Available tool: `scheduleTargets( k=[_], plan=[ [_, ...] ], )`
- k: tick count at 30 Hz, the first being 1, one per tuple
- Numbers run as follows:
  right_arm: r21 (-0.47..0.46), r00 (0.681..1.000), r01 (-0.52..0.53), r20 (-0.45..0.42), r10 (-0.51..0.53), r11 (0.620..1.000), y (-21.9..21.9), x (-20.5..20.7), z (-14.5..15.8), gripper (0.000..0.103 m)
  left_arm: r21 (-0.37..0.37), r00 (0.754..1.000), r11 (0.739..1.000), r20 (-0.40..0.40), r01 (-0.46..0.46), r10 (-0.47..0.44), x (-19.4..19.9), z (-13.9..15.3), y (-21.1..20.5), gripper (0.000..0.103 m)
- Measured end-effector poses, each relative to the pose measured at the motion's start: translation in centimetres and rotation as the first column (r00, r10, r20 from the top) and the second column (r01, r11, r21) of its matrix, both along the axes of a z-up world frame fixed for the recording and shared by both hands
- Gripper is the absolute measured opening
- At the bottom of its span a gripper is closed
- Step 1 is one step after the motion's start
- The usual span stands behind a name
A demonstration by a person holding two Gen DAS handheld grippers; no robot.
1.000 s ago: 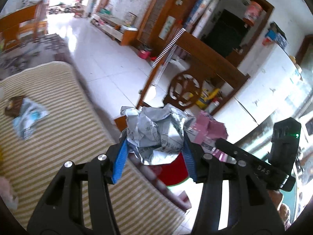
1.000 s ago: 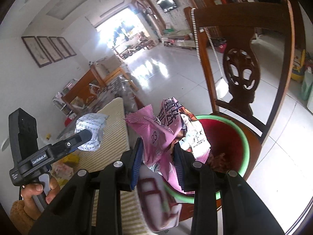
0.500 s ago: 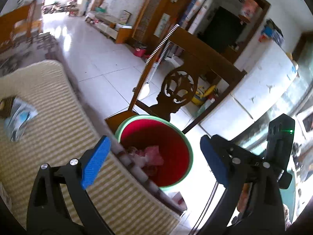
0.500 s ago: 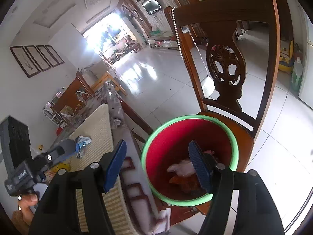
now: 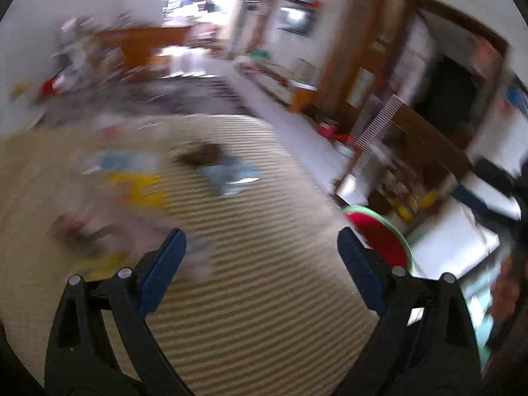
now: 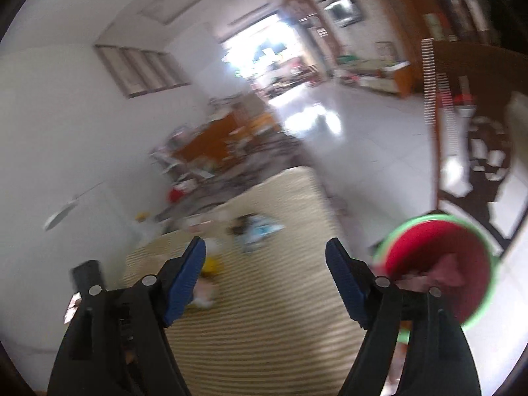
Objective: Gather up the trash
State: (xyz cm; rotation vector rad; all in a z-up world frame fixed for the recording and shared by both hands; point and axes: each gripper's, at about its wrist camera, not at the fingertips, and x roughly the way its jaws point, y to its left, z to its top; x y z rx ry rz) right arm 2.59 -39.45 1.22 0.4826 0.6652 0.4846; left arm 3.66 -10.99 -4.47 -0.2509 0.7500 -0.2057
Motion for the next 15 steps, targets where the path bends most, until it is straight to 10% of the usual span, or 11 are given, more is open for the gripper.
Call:
scheduleTargets(
  k=[7, 15],
  plan=[
    [-0.087, 0.993, -0.105, -0.066, 0.099, 0.991, 7.5, 0.3, -2.6, 0.073, -0.252, 0.932, 0.909, -0.238, -0.332, 0.274, 0.9, -4.1, 8.8, 0.091],
    [-0.069, 0.990, -0.130, -0.069, 0.125, 0.989, 7.6, 0.4, -2.9, 0.073, -0.252, 0.923, 0.898, -0.233, -0.362, 0.306, 3.9, -3.7, 9.0, 0.092]
  ],
)
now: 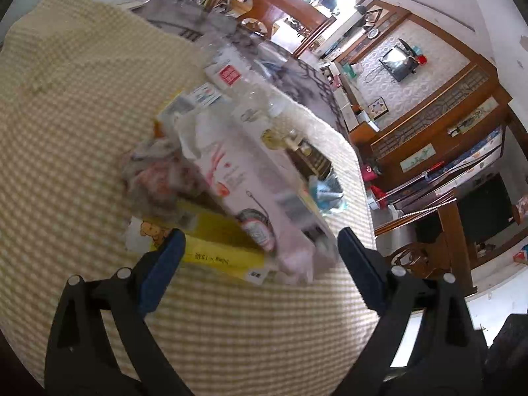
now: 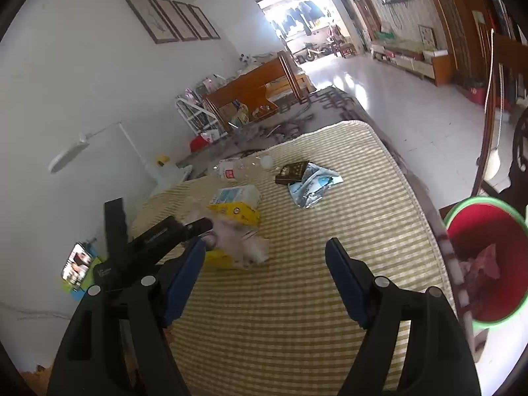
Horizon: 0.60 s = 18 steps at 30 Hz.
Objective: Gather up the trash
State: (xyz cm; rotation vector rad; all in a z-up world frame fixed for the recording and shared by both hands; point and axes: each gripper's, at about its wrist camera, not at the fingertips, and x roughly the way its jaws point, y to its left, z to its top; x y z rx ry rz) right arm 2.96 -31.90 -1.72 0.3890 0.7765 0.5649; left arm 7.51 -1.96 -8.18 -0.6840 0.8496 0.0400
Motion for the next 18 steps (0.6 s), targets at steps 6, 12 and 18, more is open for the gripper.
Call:
scheduleTargets(
  k=[6, 12, 18],
  plan=[
    [0.044, 1.000, -0.009, -0.005, 0.009, 0.999, -0.7, 0.0, 0.3, 0.074, 0.018, 0.998, 0.999, -0.047, -0.040, 0.041, 1.6, -0.9, -0.4, 0.093],
    [0.057, 1.000, -0.019, -0.001, 0.019, 0.998, -0.5, 0.1, 0.5, 0.074, 0.000, 0.991, 0.997, -0.103, -0.081, 0.080, 2.8, -2.7, 0.5, 0.093],
    [0.083, 1.000, -0.016, -0.003, 0.017, 0.996, -0.9, 0.2, 0.5, 0.074, 0.067, 0.990, 0.996, -0.128, -0.057, 0.065, 4.5, -2.9, 0.3, 0.094]
  ],
)
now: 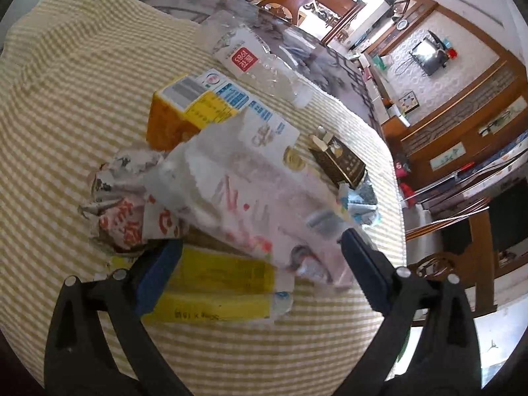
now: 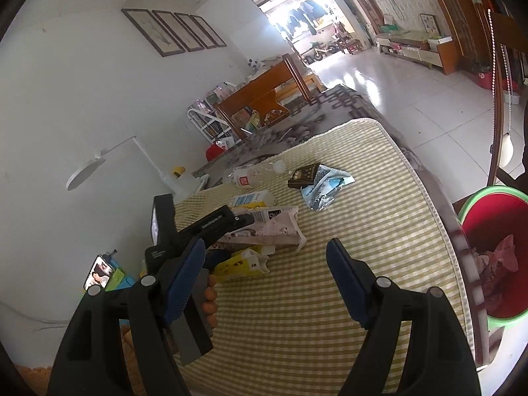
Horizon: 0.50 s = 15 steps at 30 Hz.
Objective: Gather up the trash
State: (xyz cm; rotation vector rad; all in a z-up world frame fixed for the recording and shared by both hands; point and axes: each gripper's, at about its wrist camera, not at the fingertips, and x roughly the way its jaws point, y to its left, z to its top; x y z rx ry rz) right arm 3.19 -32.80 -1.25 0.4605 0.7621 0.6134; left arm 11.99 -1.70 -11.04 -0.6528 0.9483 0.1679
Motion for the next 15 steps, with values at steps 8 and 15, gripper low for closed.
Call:
scheduleTargets(
  k=[8, 15],
  plan=[
    [0.002, 1.000, 0.004, -0.004, -0.004, 1.000, -0.1, -0.1, 0.0, 0.074, -0.090, 0.996, 0.995, 0.082, 0.038, -0.031, -1.6, 0.5, 2.1, 0.032],
    [-0.029, 1.000, 0.011, -0.011, -0.011, 1.000, 0.4, 0.0, 0.0, 0.074, -0.168, 0.977, 0.977, 0.190, 0.131, -0.098, -5.1, 3.8, 3.1, 0.020]
  ],
)
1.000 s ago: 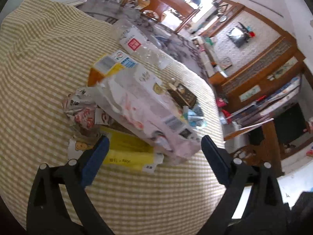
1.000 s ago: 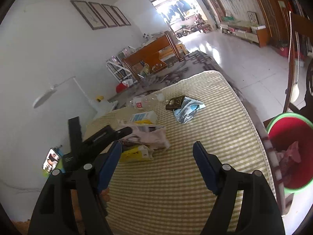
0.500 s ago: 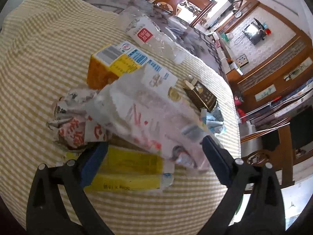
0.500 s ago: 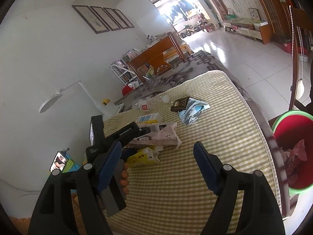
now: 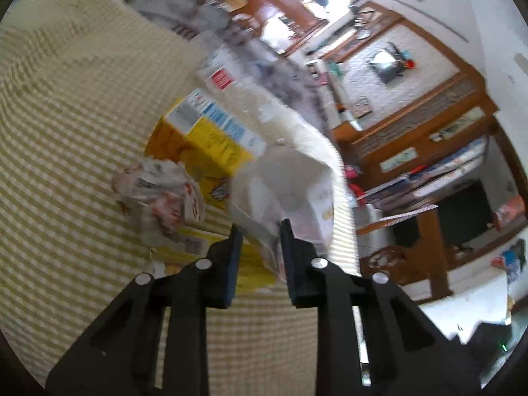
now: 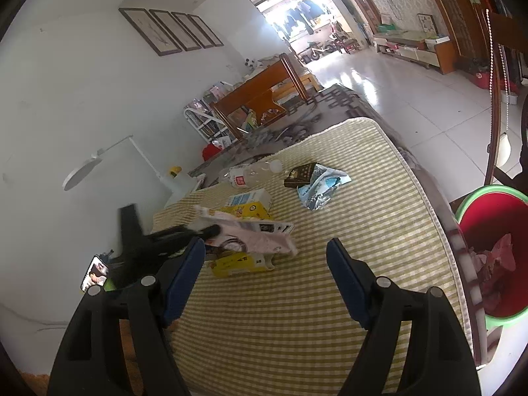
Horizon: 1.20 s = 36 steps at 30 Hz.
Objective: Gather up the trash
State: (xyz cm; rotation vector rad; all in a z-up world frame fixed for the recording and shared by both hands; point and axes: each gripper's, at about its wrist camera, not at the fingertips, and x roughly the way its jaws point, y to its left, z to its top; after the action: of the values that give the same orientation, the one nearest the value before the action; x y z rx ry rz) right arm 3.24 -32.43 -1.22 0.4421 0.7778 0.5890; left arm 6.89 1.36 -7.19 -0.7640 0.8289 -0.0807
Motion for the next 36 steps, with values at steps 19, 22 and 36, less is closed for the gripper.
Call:
scheduleTargets(
  k=[19, 22, 36],
  plan=[
    [-0.055, 1.000, 0.005, -0.015, -0.006, 0.998, 0.6, 0.2, -0.4, 0.074, 0.062, 0.978, 0.995, 0.189, 0.072, -0.083, -11.0, 9.7, 5.6, 0.020],
    [-0.065, 1.000, 0.002, -0.020, -0.003, 0.998, 0.7, 0.3, -0.5, 0.074, 0.032, 0.986, 0.994, 0.127, 0.108, -0.111, -10.9, 8.2, 5.6, 0.020],
    [-0.186, 0.969, -0.227, -0.142, 0.203, 0.956, 4.9, 1.6, -2.0, 0.074, 0.108, 0.952, 0.946, -0.049, 0.304, -0.301, -3.1, 1.1, -3.8, 0.031]
  ],
)
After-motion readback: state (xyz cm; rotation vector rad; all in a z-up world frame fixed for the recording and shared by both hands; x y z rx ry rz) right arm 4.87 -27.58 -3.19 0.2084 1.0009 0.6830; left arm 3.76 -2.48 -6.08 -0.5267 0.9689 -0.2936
